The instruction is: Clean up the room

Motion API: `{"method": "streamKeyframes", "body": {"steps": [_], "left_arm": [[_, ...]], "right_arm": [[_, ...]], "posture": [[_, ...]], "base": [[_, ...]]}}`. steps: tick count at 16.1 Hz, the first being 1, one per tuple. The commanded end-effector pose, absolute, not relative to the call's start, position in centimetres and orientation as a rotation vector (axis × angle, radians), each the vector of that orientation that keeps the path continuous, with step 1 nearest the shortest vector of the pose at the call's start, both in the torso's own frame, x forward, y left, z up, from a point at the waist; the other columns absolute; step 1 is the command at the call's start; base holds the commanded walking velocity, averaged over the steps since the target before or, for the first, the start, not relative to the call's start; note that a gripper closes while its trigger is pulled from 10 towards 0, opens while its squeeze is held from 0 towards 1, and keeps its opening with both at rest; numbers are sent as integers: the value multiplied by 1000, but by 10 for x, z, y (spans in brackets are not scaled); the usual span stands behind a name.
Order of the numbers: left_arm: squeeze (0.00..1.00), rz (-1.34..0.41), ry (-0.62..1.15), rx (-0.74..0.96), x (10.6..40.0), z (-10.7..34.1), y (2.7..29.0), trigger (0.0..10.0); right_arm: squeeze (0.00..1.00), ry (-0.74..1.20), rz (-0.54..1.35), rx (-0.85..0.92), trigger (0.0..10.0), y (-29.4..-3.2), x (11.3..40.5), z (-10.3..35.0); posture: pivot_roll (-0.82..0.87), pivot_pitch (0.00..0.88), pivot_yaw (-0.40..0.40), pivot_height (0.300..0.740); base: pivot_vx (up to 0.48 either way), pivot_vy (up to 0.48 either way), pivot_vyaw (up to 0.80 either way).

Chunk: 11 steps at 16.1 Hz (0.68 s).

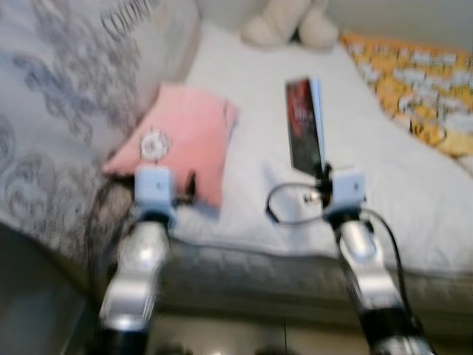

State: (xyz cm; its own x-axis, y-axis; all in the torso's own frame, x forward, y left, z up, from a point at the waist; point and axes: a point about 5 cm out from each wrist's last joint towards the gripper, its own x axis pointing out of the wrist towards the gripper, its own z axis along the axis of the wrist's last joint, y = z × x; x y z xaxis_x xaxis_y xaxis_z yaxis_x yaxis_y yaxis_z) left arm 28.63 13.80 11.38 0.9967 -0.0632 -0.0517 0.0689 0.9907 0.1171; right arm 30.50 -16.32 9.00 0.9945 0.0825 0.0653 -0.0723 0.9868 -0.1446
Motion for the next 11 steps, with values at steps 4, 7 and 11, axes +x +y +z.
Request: {"method": "streamKeyframes", "body": {"steps": [4,7,11], "left_arm": [[0,-39,17,56,287,122,147,10000],[0,-83,8,102,288,124,140,10000],[0,-100,2,93,287,125,139,10000]], "right_arm": [[0,-111,87,-97,0,-157,312,100],[0,-141,135,-96,0,-146,315,106],[0,-120,134,-86,0,-147,315,102]], "posture": [[78,0,-64,719],[84,0,-66,719],[86,0,-65,719]], "base": [[191,0,0],[459,0,0],[448,0,0]]}}
